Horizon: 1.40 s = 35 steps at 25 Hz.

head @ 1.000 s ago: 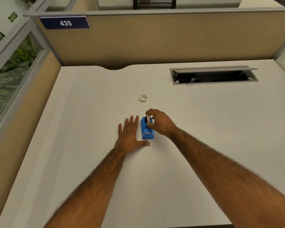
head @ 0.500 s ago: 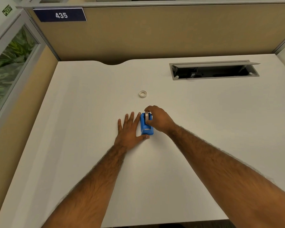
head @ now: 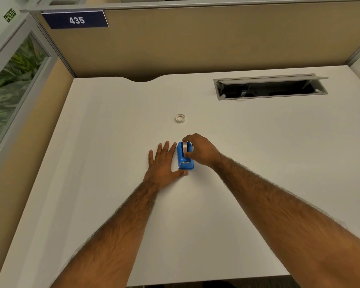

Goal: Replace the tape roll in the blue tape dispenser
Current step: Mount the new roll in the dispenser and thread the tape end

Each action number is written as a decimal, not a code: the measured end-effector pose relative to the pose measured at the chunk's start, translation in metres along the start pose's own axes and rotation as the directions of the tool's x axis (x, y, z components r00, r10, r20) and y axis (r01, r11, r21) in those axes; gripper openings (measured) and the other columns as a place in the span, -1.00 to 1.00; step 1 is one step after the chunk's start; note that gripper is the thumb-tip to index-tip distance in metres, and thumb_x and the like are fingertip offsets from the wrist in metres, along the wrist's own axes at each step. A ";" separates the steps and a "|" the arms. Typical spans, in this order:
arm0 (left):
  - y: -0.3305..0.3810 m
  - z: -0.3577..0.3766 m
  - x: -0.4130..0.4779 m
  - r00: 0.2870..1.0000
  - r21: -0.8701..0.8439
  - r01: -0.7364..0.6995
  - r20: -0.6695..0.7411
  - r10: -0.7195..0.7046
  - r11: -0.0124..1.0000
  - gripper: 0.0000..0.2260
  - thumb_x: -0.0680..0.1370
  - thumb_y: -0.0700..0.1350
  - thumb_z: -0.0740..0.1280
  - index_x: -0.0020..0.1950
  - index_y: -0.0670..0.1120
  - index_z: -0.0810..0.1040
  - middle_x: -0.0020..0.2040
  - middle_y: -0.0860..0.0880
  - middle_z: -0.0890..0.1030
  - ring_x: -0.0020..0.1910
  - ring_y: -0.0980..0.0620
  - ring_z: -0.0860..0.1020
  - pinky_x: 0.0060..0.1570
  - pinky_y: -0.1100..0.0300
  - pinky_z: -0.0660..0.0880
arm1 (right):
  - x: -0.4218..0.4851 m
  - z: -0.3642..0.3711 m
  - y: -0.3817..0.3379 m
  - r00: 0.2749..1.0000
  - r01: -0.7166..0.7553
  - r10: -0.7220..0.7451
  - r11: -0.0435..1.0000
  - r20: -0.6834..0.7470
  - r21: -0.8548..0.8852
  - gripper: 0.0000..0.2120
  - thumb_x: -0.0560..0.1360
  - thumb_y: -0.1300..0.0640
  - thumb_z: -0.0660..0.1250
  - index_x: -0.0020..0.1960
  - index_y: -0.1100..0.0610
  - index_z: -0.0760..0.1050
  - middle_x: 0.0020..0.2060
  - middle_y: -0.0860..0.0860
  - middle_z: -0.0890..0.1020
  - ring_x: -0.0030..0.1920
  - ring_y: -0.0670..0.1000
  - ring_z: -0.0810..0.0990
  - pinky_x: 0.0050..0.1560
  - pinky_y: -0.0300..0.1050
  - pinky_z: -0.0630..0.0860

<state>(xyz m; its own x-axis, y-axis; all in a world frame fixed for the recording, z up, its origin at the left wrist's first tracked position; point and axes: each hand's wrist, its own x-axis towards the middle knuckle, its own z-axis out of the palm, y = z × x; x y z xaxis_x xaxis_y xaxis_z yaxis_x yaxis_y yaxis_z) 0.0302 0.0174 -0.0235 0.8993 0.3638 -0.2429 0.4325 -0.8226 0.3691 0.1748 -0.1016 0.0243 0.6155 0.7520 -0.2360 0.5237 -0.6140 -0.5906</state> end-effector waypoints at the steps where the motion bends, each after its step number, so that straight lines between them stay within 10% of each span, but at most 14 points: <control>1: -0.001 -0.001 -0.001 1.000 -0.016 -0.007 0.002 0.007 1.000 0.02 0.37 0.56 0.14 0.63 0.09 -0.20 0.66 -0.01 -0.16 0.63 -0.04 -0.23 0.52 -0.18 -0.32 | 0.000 0.000 0.001 1.000 0.000 0.000 1.000 -0.002 0.004 -0.52 0.38 0.10 0.48 0.26 0.06 0.46 0.20 0.05 0.54 0.03 -0.06 0.43 0.02 -0.19 0.36; 14: 0.022 -0.029 0.014 0.970 -0.664 0.081 -0.118 -0.211 0.744 -0.52 0.59 0.17 0.30 0.45 -0.01 0.45 0.44 -0.02 0.51 0.45 -0.02 0.42 0.52 -0.15 0.20 | -0.005 -0.008 -0.002 0.999 0.018 -0.015 0.996 -0.034 0.092 -0.64 0.53 0.13 0.34 0.31 0.10 0.48 0.28 0.07 0.52 0.19 0.05 0.52 0.16 -0.12 0.44; 35: 0.028 -0.035 0.019 0.984 -0.584 0.089 -0.075 -0.162 0.807 -0.56 0.49 0.09 0.47 0.35 0.08 0.53 0.35 0.05 0.57 0.35 0.00 0.48 0.52 -0.19 0.15 | 0.015 -0.007 -0.010 0.984 -0.080 0.109 0.978 -0.144 0.191 -0.89 0.53 0.17 0.32 -0.07 0.17 0.61 -0.16 0.00 0.63 -0.18 -0.06 0.54 -0.30 -0.33 0.38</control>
<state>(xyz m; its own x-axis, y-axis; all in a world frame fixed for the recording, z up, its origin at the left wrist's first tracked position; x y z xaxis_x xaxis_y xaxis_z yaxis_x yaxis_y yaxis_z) 0.0615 0.0163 0.0135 0.8196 0.5239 -0.2320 0.4671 -0.3763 0.8001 0.1833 -0.0856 0.0320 0.7471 0.6383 -0.1855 0.3503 -0.6152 -0.7063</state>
